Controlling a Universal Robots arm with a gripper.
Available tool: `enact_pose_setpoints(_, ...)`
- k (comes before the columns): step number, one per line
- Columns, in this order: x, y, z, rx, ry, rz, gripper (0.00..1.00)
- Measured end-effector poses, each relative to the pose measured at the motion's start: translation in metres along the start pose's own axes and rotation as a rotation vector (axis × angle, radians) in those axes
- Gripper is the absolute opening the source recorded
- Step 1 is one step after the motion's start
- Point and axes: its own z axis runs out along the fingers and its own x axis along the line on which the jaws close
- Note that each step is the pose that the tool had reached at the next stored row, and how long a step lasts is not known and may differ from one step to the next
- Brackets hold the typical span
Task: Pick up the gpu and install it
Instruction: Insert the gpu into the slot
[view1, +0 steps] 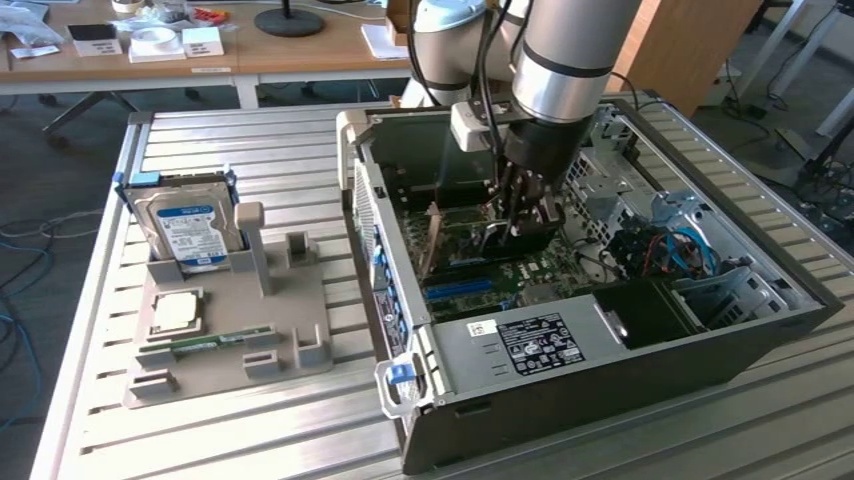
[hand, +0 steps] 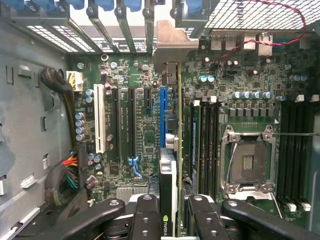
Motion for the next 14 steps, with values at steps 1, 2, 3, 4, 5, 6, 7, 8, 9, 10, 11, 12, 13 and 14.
enact_pose_setpoints(1, 0.0000, 0.0001, 0.0008, 0.0000, 0.0000, 0.000, 0.27)
enact_pose_setpoints(2, 0.0000, 0.0002, 0.0016, 0.0000, 0.0000, 0.000, 0.27)
enact_pose_setpoints(3, 0.0001, 0.0004, 0.0025, 0.0000, 0.0001, 0.000, 0.27)
enact_pose_setpoints(4, 0.0001, 0.0005, 0.0031, 0.0000, 0.0000, 0.000, 0.27)
enact_pose_setpoints(5, 0.0001, 0.0005, 0.0031, -0.0001, 0.0002, 0.000, 0.27)
enact_pose_setpoints(6, 0.0001, 0.0005, 0.0031, -0.0001, 0.0002, 0.000, 0.27)
enact_pose_setpoints(7, 0.0001, 0.0005, 0.0031, -0.0001, 0.0003, 0.000, 0.27)
enact_pose_setpoints(8, 0.0001, 0.0005, 0.0031, -0.0001, 0.0002, 0.000, 0.27)
enact_pose_setpoints(9, 0.0001, 0.0005, 0.0032, 0.0000, 0.0001, 0.000, 0.27)
enact_pose_setpoints(10, 0.0001, 0.0007, 0.0035, 0.0000, -0.0001, 0.000, 0.27)
enact_pose_setpoints(11, 0.0001, 0.0009, 0.0042, 0.0002, -0.0005, 0.000, 0.27)
enact_pose_setpoints(12, 0.0001, 0.0013, 0.0049, 0.0001, -0.0003, 0.000, 0.27)
enact_pose_setpoints(13, 0.0002, 0.0016, 0.0055, 0.0000, 0.0001, 0.000, 0.27)
enact_pose_setpoints(14, 0.0003, 0.0020, 0.0065, 0.0000, 0.0000, 0.000, 0.27)
